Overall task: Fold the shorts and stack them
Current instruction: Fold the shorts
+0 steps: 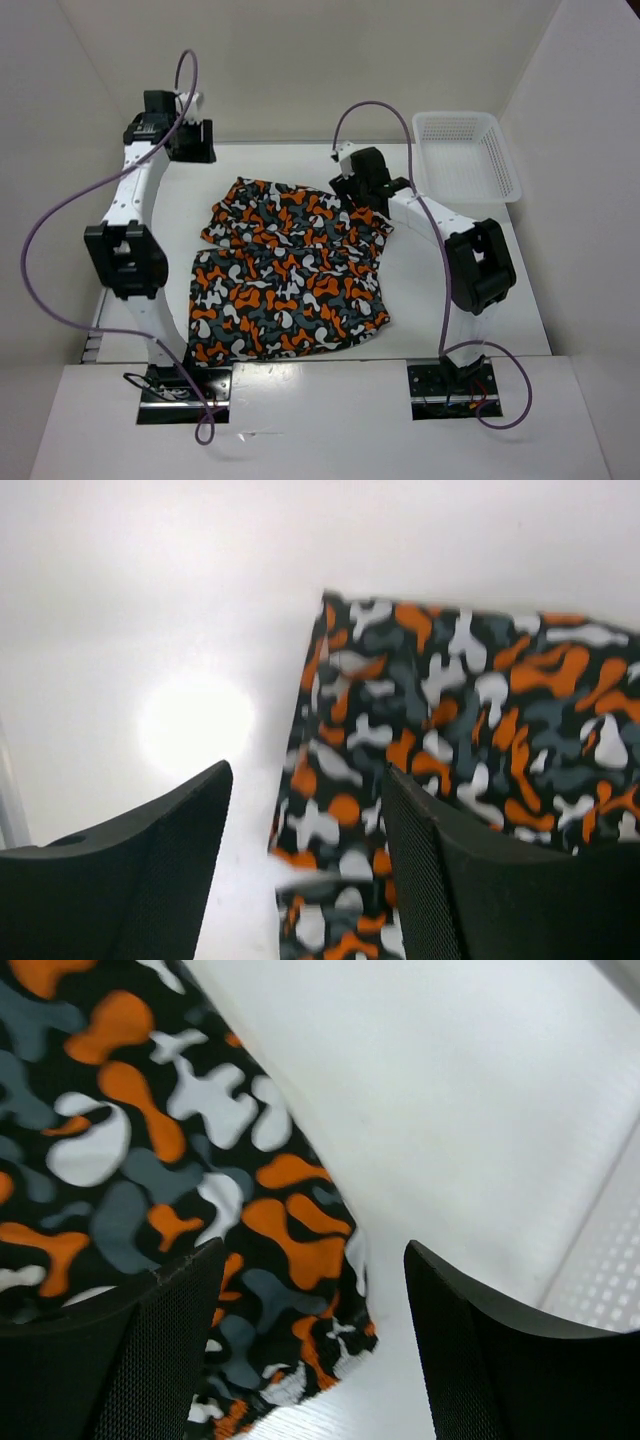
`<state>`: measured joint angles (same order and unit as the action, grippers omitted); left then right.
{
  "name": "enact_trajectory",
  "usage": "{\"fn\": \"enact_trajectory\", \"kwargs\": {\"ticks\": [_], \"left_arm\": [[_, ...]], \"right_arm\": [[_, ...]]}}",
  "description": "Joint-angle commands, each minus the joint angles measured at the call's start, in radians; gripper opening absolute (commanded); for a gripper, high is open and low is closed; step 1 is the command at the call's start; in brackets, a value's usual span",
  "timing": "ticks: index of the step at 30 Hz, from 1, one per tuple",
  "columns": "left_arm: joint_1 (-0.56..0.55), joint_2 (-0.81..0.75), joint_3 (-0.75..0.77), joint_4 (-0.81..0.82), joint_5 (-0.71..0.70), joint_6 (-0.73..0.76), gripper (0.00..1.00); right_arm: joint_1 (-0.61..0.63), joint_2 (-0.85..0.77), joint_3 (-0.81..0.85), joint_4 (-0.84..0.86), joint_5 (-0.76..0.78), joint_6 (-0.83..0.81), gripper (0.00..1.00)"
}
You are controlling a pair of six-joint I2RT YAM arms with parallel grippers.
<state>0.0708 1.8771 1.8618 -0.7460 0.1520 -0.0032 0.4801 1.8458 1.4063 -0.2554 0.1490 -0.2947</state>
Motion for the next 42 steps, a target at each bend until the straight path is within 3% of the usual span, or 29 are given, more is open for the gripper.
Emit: {"fn": "enact_trajectory", "kwargs": {"ticks": [1,9,21,25,28,29,32,33,36,39,42], "left_arm": [[-0.047,0.255,0.217,0.01,0.046,0.003,0.69],[-0.092,0.714,0.741,-0.01,0.001,0.003,0.76],[-0.151,0.806,0.645,-0.079,-0.008,0.003,0.8],[-0.16,0.817,0.636,-0.09,-0.009,0.003,0.58],[-0.181,0.817,0.625,-0.104,0.014,0.003,0.31],[-0.181,0.817,0.625,-0.104,0.014,0.003,0.15],[-0.19,0.807,0.64,-0.104,0.0,0.003,0.0],[-0.19,0.797,0.672,-0.104,-0.026,0.003,0.0],[-0.19,0.754,0.797,-0.104,-0.075,0.003,0.0],[-0.181,0.728,0.948,-0.064,-0.179,0.003,0.0],[-0.181,0.718,1.173,-0.093,-0.245,0.003,0.0]], "right_arm": [[-0.066,-0.024,-0.055,-0.044,-0.017,0.019,0.77],[-0.178,0.035,-0.055,-0.035,-0.057,-0.003,0.77],[-0.196,0.085,-0.087,-0.1,-0.144,-0.104,0.8],[-0.196,0.086,-0.107,-0.131,-0.195,-0.133,0.8],[-0.196,0.095,-0.156,-0.121,-0.181,-0.146,0.8],[-0.196,0.095,-0.168,-0.107,-0.158,-0.146,0.76],[-0.196,0.104,-0.179,-0.085,-0.158,-0.124,0.58],[-0.196,0.104,-0.168,-0.068,-0.141,-0.124,0.42],[-0.196,0.115,-0.123,-0.035,-0.068,-0.124,0.14],[-0.196,0.115,-0.014,0.036,0.052,-0.124,0.04],[-0.196,0.092,0.107,0.047,0.087,-0.135,0.0]]}}
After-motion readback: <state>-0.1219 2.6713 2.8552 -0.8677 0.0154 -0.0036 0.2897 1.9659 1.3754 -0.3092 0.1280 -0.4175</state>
